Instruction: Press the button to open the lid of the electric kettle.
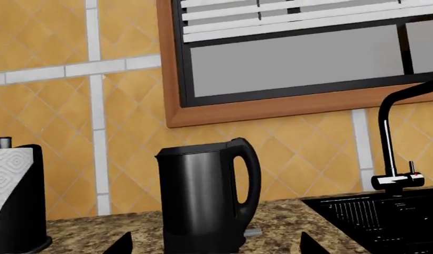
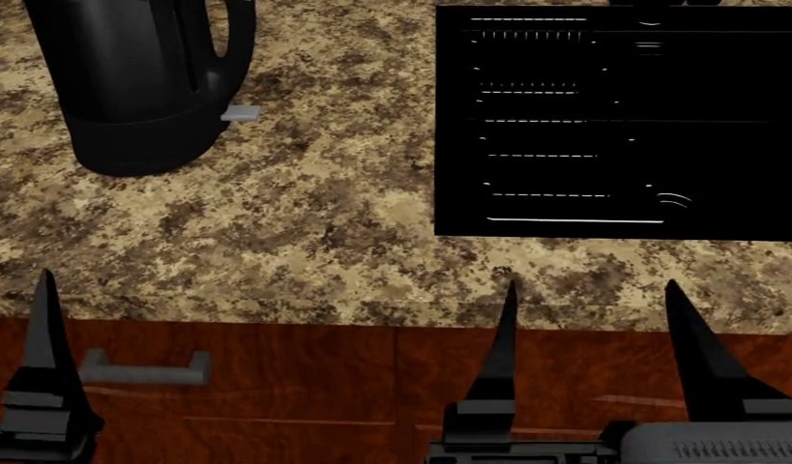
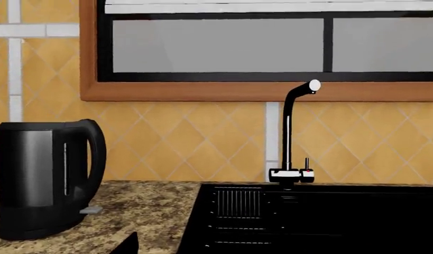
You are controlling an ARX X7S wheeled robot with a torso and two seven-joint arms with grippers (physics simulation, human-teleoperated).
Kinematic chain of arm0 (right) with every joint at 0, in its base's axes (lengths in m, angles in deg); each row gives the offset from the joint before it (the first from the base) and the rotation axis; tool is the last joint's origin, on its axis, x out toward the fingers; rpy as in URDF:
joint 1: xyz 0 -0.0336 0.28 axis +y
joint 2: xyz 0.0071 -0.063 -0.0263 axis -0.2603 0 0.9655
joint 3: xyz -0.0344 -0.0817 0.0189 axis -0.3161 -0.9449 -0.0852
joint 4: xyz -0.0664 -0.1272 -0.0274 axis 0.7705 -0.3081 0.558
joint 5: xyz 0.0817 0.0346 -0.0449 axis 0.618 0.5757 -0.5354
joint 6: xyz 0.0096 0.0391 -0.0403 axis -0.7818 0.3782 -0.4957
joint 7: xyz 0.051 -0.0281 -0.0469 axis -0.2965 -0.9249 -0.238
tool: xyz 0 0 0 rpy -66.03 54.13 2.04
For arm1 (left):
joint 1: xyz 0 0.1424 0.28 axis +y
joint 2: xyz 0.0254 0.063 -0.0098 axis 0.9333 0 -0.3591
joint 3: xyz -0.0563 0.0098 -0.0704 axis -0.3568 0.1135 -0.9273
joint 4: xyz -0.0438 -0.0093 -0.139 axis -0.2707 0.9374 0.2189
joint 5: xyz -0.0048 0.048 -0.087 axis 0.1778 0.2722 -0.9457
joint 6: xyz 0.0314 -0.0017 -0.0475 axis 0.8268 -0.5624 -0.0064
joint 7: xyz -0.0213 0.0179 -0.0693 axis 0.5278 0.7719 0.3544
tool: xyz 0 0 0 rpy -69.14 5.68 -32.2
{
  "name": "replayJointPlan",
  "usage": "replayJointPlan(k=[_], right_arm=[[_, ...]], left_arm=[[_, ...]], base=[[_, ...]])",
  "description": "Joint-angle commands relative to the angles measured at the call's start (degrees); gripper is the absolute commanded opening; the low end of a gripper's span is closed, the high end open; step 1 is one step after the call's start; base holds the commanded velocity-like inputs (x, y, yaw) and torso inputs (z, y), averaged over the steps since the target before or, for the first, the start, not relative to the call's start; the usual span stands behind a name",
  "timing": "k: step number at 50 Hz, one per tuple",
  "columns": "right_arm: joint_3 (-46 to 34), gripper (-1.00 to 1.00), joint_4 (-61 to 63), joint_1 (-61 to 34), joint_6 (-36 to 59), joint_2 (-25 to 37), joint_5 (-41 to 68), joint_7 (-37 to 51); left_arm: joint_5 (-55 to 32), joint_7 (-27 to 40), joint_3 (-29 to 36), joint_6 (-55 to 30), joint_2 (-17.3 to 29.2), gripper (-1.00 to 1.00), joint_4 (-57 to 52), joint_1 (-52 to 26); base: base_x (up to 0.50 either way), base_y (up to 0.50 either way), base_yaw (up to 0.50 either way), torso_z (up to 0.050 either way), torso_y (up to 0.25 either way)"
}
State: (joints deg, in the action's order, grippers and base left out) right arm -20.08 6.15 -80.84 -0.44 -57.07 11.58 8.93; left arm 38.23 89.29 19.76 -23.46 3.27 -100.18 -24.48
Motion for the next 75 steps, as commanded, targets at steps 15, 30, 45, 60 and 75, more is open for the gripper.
replayJointPlan(k=[15,30,45,60,75], right_arm=[[-15.4,1.00,9.1,-6.4,-7.4,28.6,21.2,31.5],[-17.9,1.00,8.5,-6.3,-10.8,30.7,20.4,31.1],[-19.4,1.00,8.4,-7.1,-11.2,31.7,21.2,31.5],[-13.1,1.00,-1.9,-34.1,-1.7,37.5,54.3,38.7],[-16.1,1.00,-5.2,-38.0,1.5,36.5,52.6,37.9]], left_arm=[[1.3,2.0,-6.5,-6.7,2.1,1.00,-8.5,-1.7],[3.9,3.8,-5.3,-5.9,3.6,1.00,-9.5,-1.0],[0.5,3.9,-8.9,-7.2,4.0,1.00,-12.1,-0.7],[-4.6,4.4,-11.9,-23.6,7.3,1.00,-12.8,-16.2],[-4.1,5.5,-13.5,-22.8,7.6,1.00,-7.7,-17.5]], base=[[0.13,0.50,0.00,-0.012,0.000],[0.39,0.27,0.00,-0.012,0.000],[0.50,0.00,0.00,-0.012,0.000],[0.30,0.00,0.00,-0.012,0.000],[0.39,0.00,0.00,-0.012,0.000]])
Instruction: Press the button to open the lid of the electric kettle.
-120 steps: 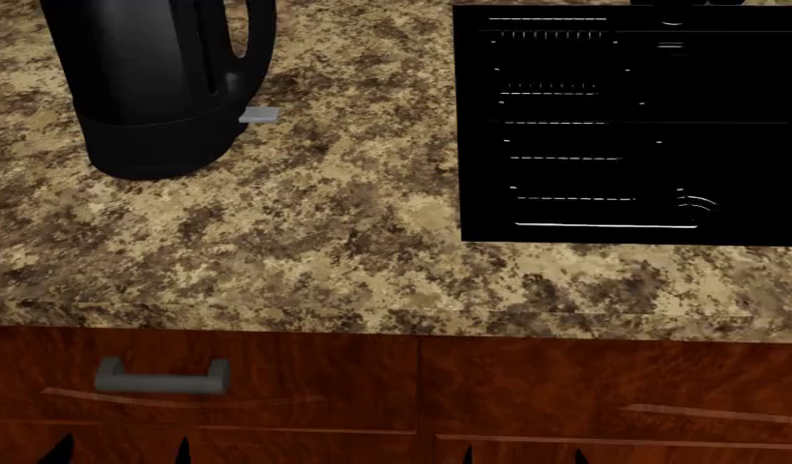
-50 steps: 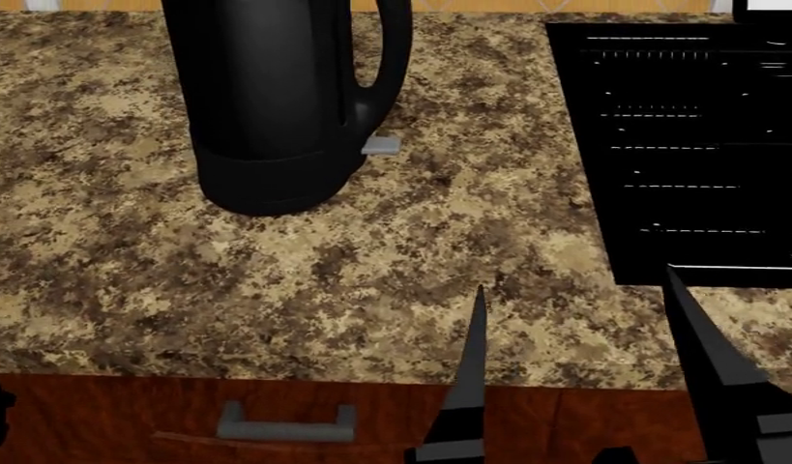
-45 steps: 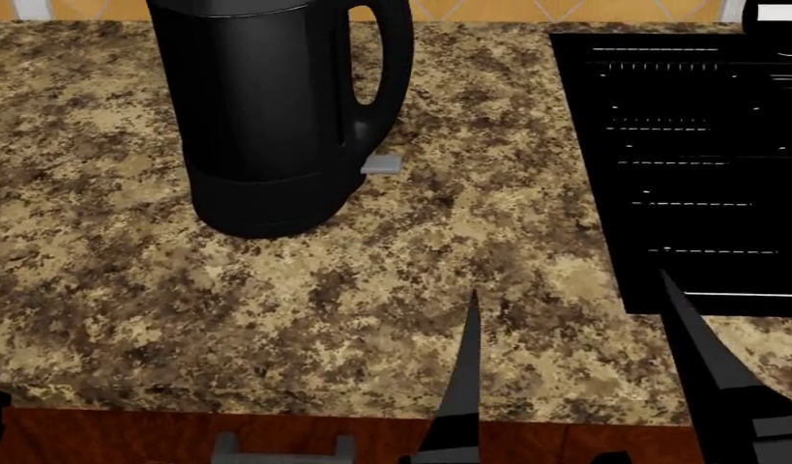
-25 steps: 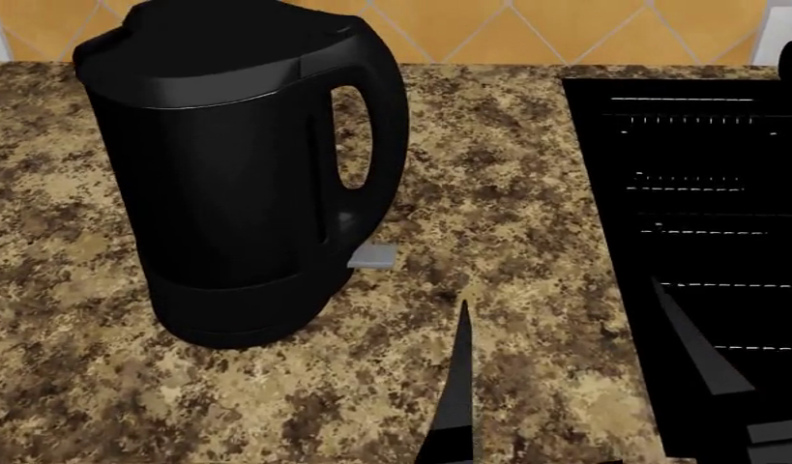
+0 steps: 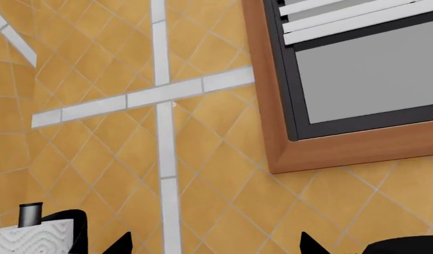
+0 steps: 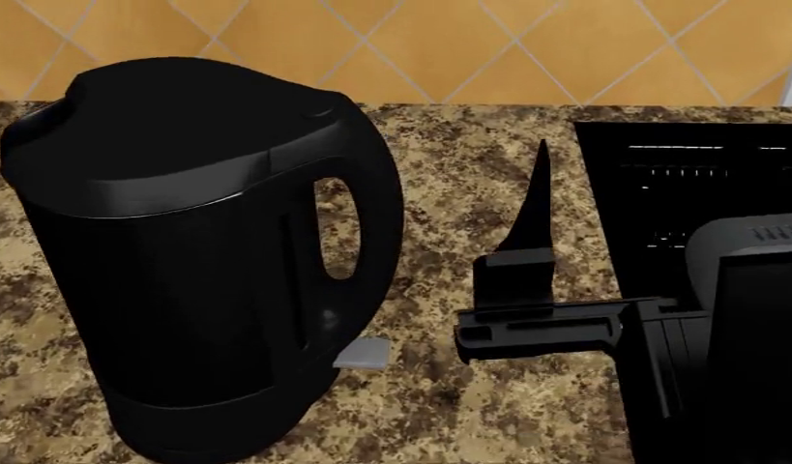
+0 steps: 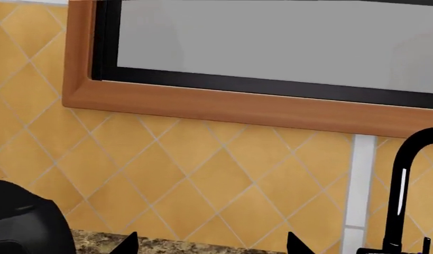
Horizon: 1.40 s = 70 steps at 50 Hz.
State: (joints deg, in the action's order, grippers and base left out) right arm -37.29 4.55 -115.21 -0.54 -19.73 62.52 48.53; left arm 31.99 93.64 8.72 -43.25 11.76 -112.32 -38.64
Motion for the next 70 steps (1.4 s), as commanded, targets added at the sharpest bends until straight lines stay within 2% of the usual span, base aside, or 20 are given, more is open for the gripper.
replayJointPlan(k=[1,12,26,33,37,39,44,48,53,60,65,68,70], right_arm=[[1.0,1.00,-3.7,-3.5,1.5,-0.8,1.4,-1.8],[2.1,1.00,-4.8,-0.8,-0.7,-1.0,2.1,-2.9],[3.3,1.00,-3.6,-2.0,-0.3,0.3,5.6,-1.1],[2.6,1.00,-4.7,-5.6,2.0,0.3,8.9,0.3],[-0.4,1.00,-7.8,-17.1,9.0,-0.5,18.6,5.1],[-1.2,1.00,-9.2,-23.2,11.1,-1.2,22.4,4.3],[-8.6,1.00,-23.0,-47.4,22.7,-5.6,39.5,7.6],[-14.9,1.00,-33.8,-61.1,29.3,-9.7,47.0,11.0],[-20.9,1.00,-43.4,-72.0,35.6,-14.2,50.8,11.8],[-26.7,1.00,-59.9,-83.5,42.8,-20.9,53.5,7.4],[-33.4,1.00,-73.4,-90.6,52.1,-28.4,54.3,1.0],[-37.3,1.00,-78.5,-94.2,54.3,-31.9,51.8,-10.3],[-41.4,1.00,-78.8,-94.7,54.5,-32.9,52.9,-13.0]], left_arm=[[2.1,1.2,-2.6,-2.9,-0.9,1.00,4.7,-3.4],[-1.7,0.0,-8.7,-2.7,-1.8,1.00,3.6,-1.9],[-6.3,-2.2,-15.5,-2.9,-1.9,1.00,0.6,0.0],[-5.8,-2.3,-15.2,-1.9,-1.5,1.00,1.0,1.1],[-6.5,-2.4,-16.4,-1.6,-1.9,1.00,0.4,2.0],[-6.9,-2.9,-17.4,-0.1,-2.7,1.00,0.3,3.6],[-8.4,-4.3,-20.0,1.7,-3.0,1.00,-0.4,5.9],[-7.6,-4.8,-19.1,4.0,-3.4,1.00,0.1,7.4],[-7.7,-5.5,-19.4,6.0,-3.7,1.00,0.4,9.0],[-9.8,-6.3,-22.2,7.4,-4.4,1.00,0.5,10.3],[-10.4,-6.6,-23.0,7.9,-4.2,1.00,0.2,11.0],[-10.4,-6.5,-22.9,8.1,-4.1,1.00,0.3,11.1],[-10.1,-6.6,-22.5,8.4,-4.1,1.00,0.3,11.4]], base=[[0.50,0.00,0.00,-0.012,0.000],[0.48,0.00,0.00,-0.014,0.000],[0.05,0.00,0.00,-0.028,0.000],[0.02,0.00,0.00,-0.029,0.000],[0.03,0.01,-0.01,-0.027,0.000],[0.02,0.01,0.00,-0.027,0.000],[0.02,0.01,0.00,-0.028,0.000],[0.02,0.01,0.00,-0.028,0.000],[0.01,0.01,0.00,-0.028,0.000],[0.01,0.01,0.00,-0.028,0.000],[0.00,0.01,0.00,-0.028,0.000],[0.00,0.01,0.01,-0.028,0.000],[0.00,0.01,0.01,-0.028,0.000]])
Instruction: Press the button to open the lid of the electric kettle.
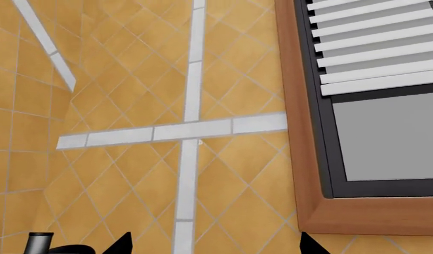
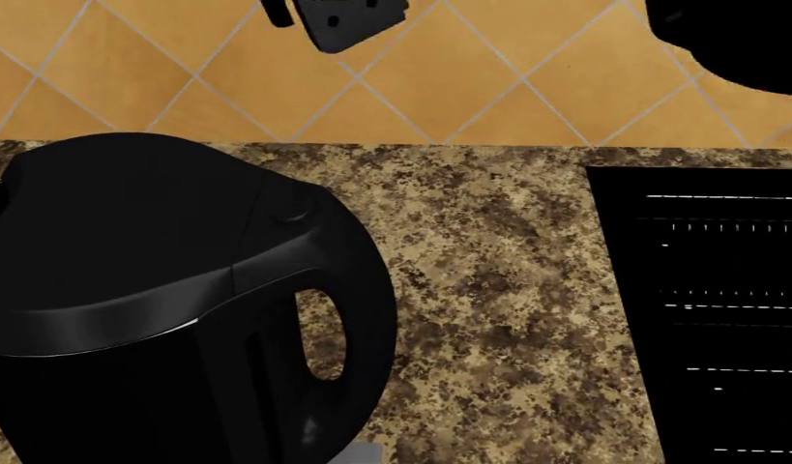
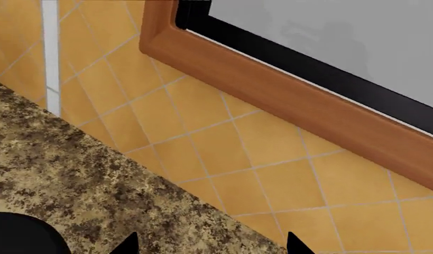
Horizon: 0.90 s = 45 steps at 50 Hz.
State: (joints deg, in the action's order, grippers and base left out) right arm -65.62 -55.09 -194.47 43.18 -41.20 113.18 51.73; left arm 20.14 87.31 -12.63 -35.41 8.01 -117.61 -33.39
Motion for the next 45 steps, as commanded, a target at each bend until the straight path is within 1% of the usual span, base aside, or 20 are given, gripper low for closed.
replayJointPlan(k=[1,2,4,7,8,10,14,15,21,25,31,35,40,45], right_arm=[[-14.6,1.00,-18.2,-15.4,10.8,-11.4,3.3,-16.7],[-18.1,1.00,-16.2,-15.4,10.8,-11.3,6.7,-17.0],[-20.1,1.00,-15.1,-15.4,10.8,-11.5,9.2,-16.0],[-20.6,1.00,-14.1,-15.4,10.8,-11.5,10.6,-16.0],[-23.4,1.00,-12.5,-15.4,10.8,-11.1,13.0,-15.8],[-25.8,1.00,-11.2,-15.4,10.8,-11.0,16.0,-14.4],[-25.9,1.00,-11.6,-15.4,10.8,-11.4,17.4,-12.9],[-25.9,-1.00,-11.8,-15.4,10.8,-11.3,16.8,-13.1],[-25.2,-1.00,-12.3,-15.4,10.8,-10.9,15.4,-14.0],[-25.6,-1.00,-13.0,-15.4,10.8,-11.2,13.0,-15.7],[-24.0,-1.00,-12.9,-15.4,10.8,-11.9,10.8,-18.5],[-22.9,-1.00,-13.4,-15.4,10.8,-12.4,6.0,-22.4],[-22.2,-1.00,-15.2,-15.4,10.8,-13.7,-2.8,-30.5],[-22.4,-1.00,-15.2,-15.4,10.8,-14.1,-5.2,-33.4]], left_arm=[[1.6,-0.3,-1.2,0.6,-0.2,1.00,5.5,6.2],[1.2,-0.4,-1.6,0.5,-0.2,1.00,5.2,6.4],[1.0,-0.4,-1.8,0.7,-0.2,1.00,5.3,6.4],[1.1,-0.4,-1.6,1.1,-0.2,1.00,5.8,6.4],[0.9,-0.3,-1.7,1.1,-0.2,1.00,5.8,6.5],[0.8,-0.3,-1.8,1.1,-0.1,1.00,5.7,6.5],[1.8,-0.3,-0.9,2.2,-0.1,1.00,6.7,6.8],[1.9,-0.3,-0.8,2.5,-0.1,1.00,7.0,6.9],[2.2,-0.4,-0.7,3.4,-0.1,1.00,7.8,7.2],[2.7,-0.3,-0.1,3.7,0.1,1.00,8.0,7.2],[2.7,-0.4,-0.2,4.6,0.1,1.00,8.7,7.5],[2.5,-0.3,-0.3,4.7,0.1,1.00,8.6,7.8],[2.6,-0.2,0.1,4.9,0.2,1.00,8.7,7.9],[2.3,-0.1,-0.3,5.0,0.4,1.00,8.7,8.0]], base=[[0.01,0.01,0.01,-0.028,0.000],[0.00,0.01,0.01,-0.029,0.000],[0.00,0.01,0.01,-0.029,0.000],[0.00,0.01,0.01,-0.028,0.000],[0.00,0.01,0.01,-0.028,0.000],[0.01,0.01,0.01,-0.029,0.000],[0.00,0.01,0.01,-0.029,0.000],[0.00,0.01,0.01,-0.029,0.000],[0.00,0.01,0.01,-0.029,0.000],[0.00,0.01,0.01,-0.026,0.000],[0.00,0.00,0.00,-0.015,0.000],[0.00,0.00,0.00,-0.013,0.000],[0.00,0.00,0.00,-0.012,0.000],[0.00,0.00,0.00,-0.012,0.000]])
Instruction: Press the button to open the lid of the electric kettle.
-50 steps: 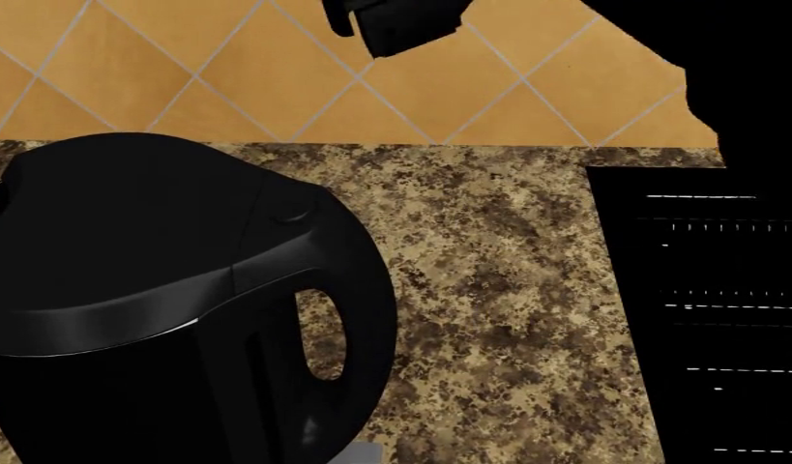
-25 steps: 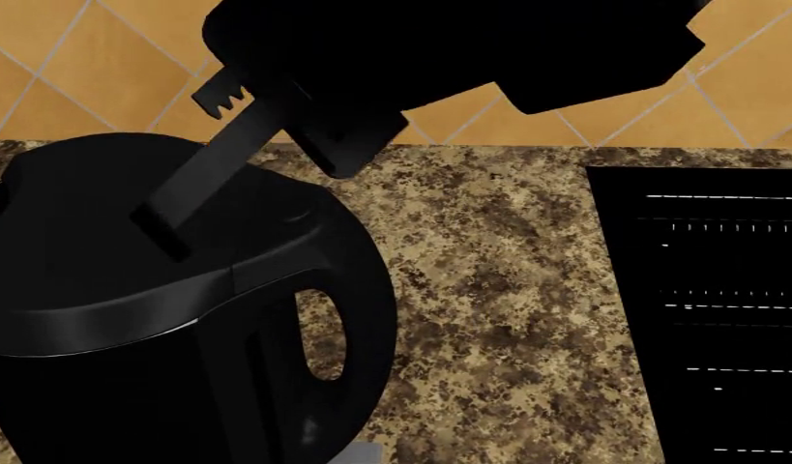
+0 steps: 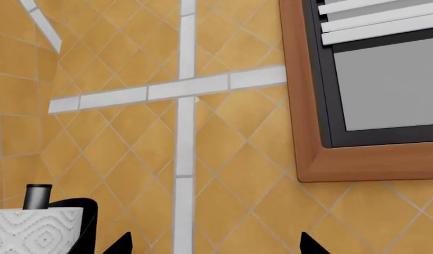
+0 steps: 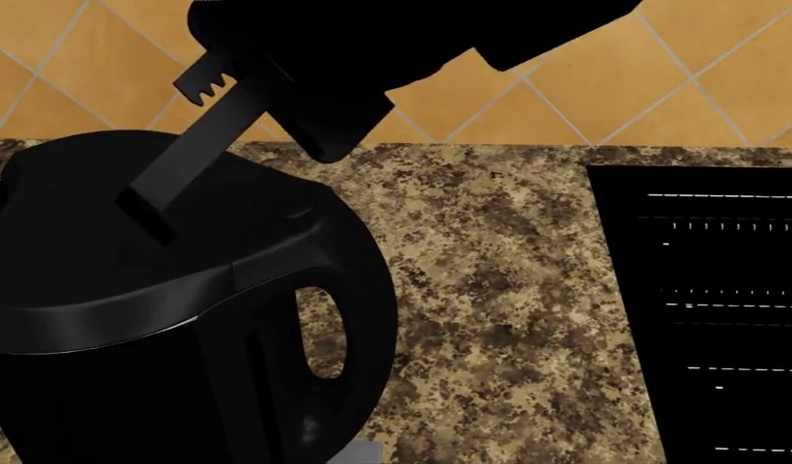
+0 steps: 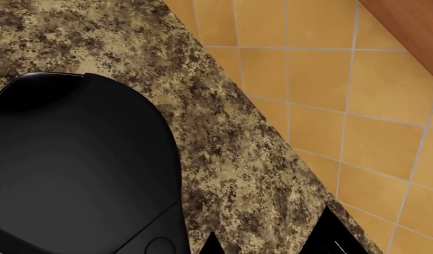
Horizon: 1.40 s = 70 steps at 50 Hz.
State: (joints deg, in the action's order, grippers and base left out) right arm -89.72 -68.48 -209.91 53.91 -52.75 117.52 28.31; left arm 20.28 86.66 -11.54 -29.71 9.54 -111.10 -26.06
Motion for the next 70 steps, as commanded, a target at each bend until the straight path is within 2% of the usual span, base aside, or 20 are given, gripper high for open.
replayJointPlan(k=[1,16,22,37,49,70], right_arm=[[1.7,-1.00,-2.0,0.0,0.1,-2.5,-10.0,-10.3],[2.6,-1.00,-2.1,0.0,0.0,-4.2,-17.3,-18.5],[0.1,-1.00,-0.7,0.0,0.0,-4.2,-14.4,-20.2],[-3.1,-1.00,0.9,0.0,0.0,-3.5,-9.5,-16.3],[-2.8,-1.00,0.2,0.0,0.0,-4.5,-13.3,-21.0],[-6.5,-1.00,1.5,0.6,-0.8,-4.5,-10.7,-21.0]], left_arm=[[2.1,0.5,-1.5,-0.6,-1.2,1.00,2.3,0.7],[1.9,0.9,-1.4,-0.2,-0.9,1.00,2.4,1.1],[1.5,1.3,-1.6,-0.8,-0.7,1.00,1.8,1.2],[1.4,1.8,-1.2,-0.5,-0.3,1.00,2.0,1.4],[1.1,2.1,-1.2,-0.2,-0.1,1.00,2.1,1.7],[0.4,2.8,-1.7,-0.2,0.3,1.00,1.7,2.2]], base=[[0.00,0.00,0.00,-0.012,0.000],[0.00,0.00,0.00,-0.012,0.000],[0.00,0.00,0.00,-0.012,0.000],[0.00,0.00,0.00,-0.012,0.000],[0.00,0.00,0.00,-0.012,0.000],[0.00,0.00,0.00,-0.012,0.000]])
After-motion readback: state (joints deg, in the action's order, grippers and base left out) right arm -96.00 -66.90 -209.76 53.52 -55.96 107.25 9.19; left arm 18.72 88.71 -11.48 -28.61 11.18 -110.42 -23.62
